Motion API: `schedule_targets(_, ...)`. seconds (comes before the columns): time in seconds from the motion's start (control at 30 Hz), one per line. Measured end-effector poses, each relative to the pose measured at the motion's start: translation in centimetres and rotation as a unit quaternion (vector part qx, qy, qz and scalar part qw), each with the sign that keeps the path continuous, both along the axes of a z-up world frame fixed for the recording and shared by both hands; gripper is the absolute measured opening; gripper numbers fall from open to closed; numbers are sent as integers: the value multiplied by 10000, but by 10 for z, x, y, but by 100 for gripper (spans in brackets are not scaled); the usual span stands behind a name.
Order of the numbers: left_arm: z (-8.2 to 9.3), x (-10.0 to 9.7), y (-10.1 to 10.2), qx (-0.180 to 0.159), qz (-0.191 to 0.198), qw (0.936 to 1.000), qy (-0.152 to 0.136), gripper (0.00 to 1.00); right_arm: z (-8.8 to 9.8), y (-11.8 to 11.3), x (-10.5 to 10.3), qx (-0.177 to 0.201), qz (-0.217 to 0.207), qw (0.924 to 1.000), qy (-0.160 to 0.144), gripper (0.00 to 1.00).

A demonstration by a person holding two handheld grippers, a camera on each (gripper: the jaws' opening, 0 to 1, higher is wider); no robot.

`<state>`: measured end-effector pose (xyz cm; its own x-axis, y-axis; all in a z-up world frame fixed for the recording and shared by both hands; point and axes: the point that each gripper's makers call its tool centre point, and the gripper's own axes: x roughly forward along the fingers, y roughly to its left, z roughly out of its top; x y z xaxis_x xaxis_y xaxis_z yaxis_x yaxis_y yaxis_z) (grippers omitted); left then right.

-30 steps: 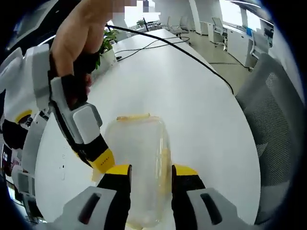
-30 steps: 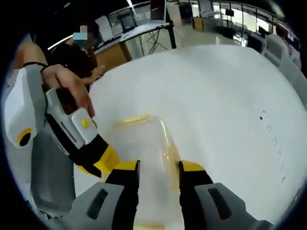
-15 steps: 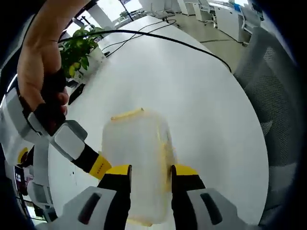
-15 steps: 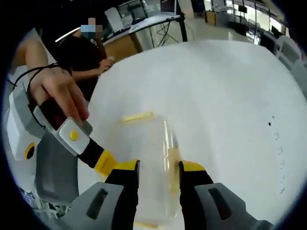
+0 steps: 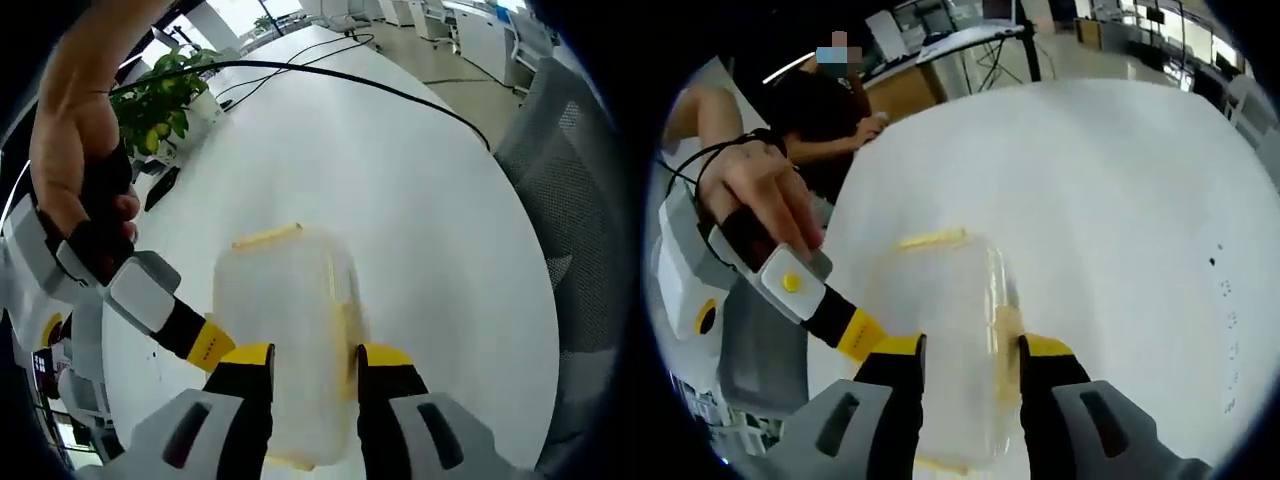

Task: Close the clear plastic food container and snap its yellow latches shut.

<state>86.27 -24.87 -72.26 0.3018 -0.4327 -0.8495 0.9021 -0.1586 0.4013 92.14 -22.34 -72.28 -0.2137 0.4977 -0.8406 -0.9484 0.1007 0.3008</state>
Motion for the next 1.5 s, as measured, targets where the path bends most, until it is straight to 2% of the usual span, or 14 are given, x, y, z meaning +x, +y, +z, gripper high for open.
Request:
schedule_targets(0.37, 0, 0, 0, 62, 73, 9999, 31, 26, -2, 0, 8, -148, -95, 9994, 283, 37)
schedule_targets(0.67, 0, 1, 0, 78, 80, 9999, 65, 26, -5, 1, 11, -93, -180, 9985, 507, 37)
schedule_targets(0.7, 0, 1, 0, 70, 83, 9999, 66, 26, -6, 1, 8, -162, -468, 9961, 737, 38)
schedule_targets(1.27, -1, 2, 0, 114, 172, 9997, 107, 24, -9, -3, 15, -217, -469, 9963, 694, 35)
schedule_targets(1.43, -2, 3, 0, 173, 185, 9996, 127, 23, -9, -4, 11, -258, -515, 9952, 791, 34)
schedule_targets(1.47, -2, 3, 0, 187, 189, 9996, 122, 23, -9, -4, 11, -252, -512, 9953, 780, 30)
schedule_targets(1.5, -2, 1, -3, 145, 128, 9997, 140, 23, -8, 4, 13, -82, -610, 9954, 734, 30)
